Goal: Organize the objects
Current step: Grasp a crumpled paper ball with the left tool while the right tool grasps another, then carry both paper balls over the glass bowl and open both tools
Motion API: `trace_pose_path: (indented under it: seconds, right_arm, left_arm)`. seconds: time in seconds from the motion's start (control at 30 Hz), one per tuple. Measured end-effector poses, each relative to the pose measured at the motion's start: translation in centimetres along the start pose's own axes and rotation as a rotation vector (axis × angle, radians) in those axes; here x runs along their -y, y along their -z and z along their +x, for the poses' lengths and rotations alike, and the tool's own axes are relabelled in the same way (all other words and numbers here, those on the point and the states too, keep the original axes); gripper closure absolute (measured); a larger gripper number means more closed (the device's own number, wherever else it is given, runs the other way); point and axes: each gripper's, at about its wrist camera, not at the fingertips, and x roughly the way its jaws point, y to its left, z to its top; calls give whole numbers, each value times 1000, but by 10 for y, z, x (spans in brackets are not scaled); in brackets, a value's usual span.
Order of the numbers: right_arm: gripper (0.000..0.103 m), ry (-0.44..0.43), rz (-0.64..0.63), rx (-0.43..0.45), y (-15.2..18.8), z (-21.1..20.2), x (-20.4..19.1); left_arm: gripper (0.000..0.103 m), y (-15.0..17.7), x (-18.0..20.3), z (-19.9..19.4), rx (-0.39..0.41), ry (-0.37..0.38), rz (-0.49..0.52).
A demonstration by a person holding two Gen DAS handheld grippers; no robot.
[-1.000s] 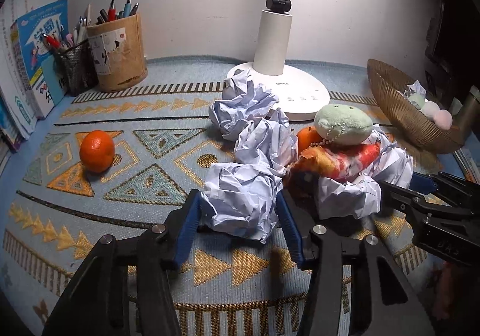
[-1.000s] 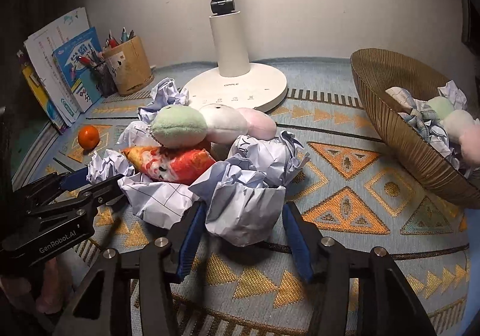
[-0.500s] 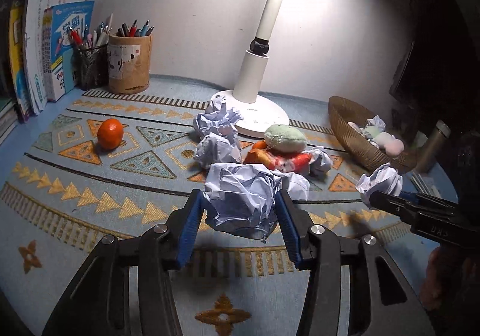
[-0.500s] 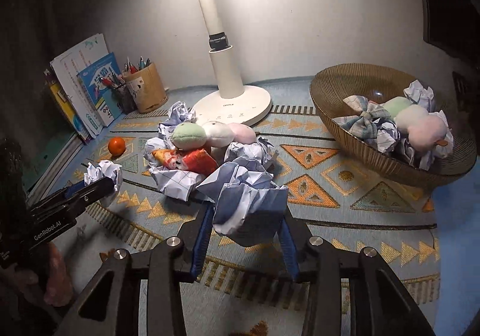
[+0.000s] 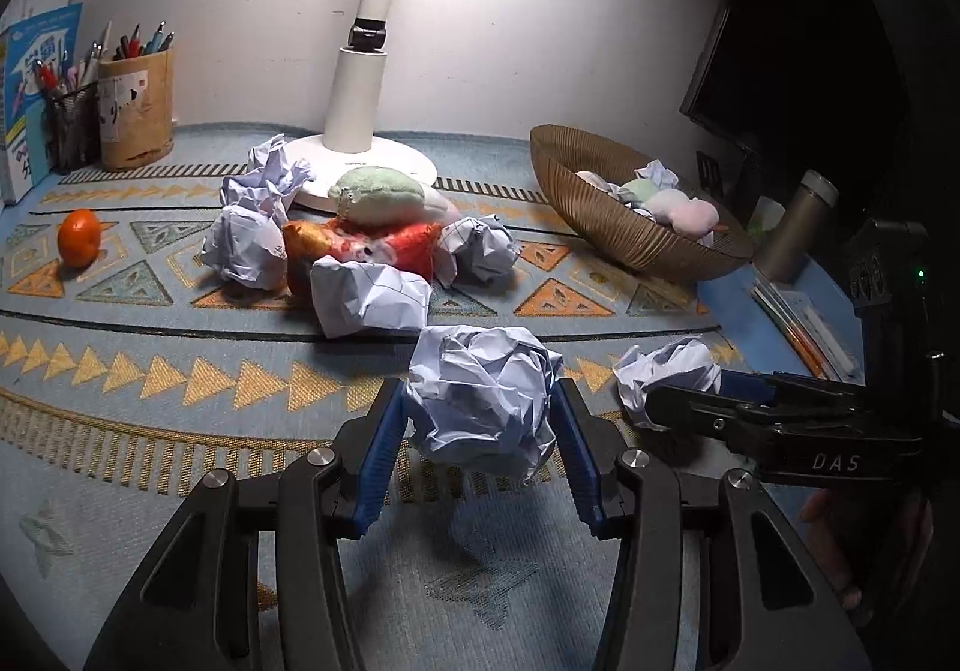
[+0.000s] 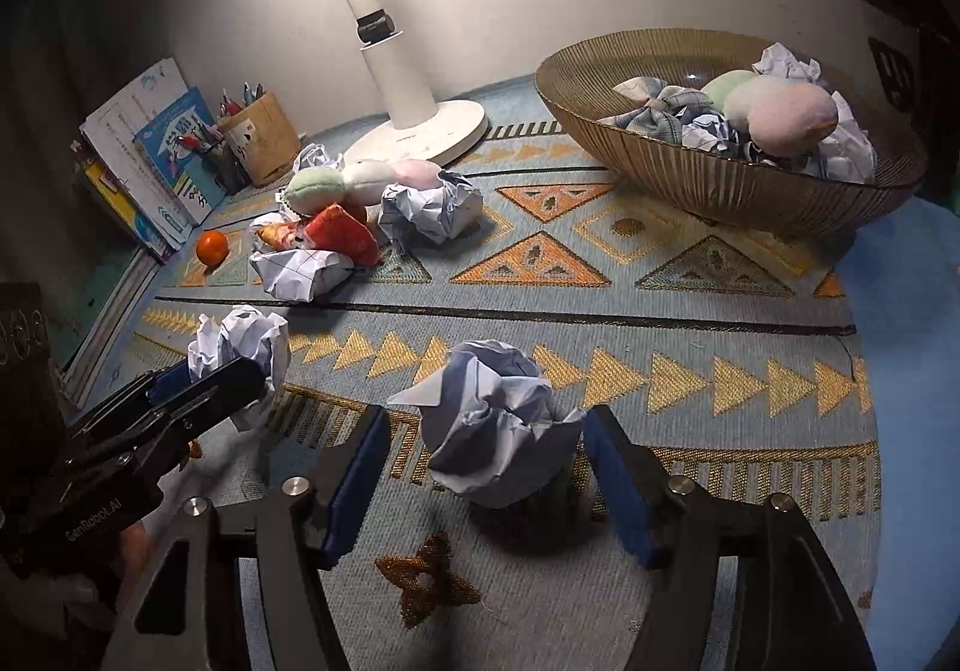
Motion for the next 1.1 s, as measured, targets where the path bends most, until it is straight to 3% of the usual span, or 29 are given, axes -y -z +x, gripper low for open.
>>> trace_pose_path:
  seconds: [0.2,0.43,0.63,0.67,0.7,0.73,0.9,1.1]
  right_arm:
    - [34,-63,65,-11,6,-6,16]
    - [34,-62,82,-39,11,-3,24]
    - [34,21,62,-1,11,-8,24]
    - [36,25,60,9,9,-9,23]
    - [49,20,49,14,8,-9,21]
    - [54,7,34,13,6,-8,19]
    - [58,61,-25,71,-11,-27,11]
    - [57,117,48,297,-83,-85,43]
  left_arm:
    - [57,2,2,0,-3,-10,18]
    - [57,3,5,2,-10,-20,37]
    - [57,3,8,4,-16,-31,57]
    - [57,2,10,4,-18,-36,63]
    - [56,2,12,5,-19,-39,68]
    - [56,0,14,4,-20,-28,68]
    - [56,-41,37,-1,14,15,93]
    - [56,-116,74,32,44,33,145]
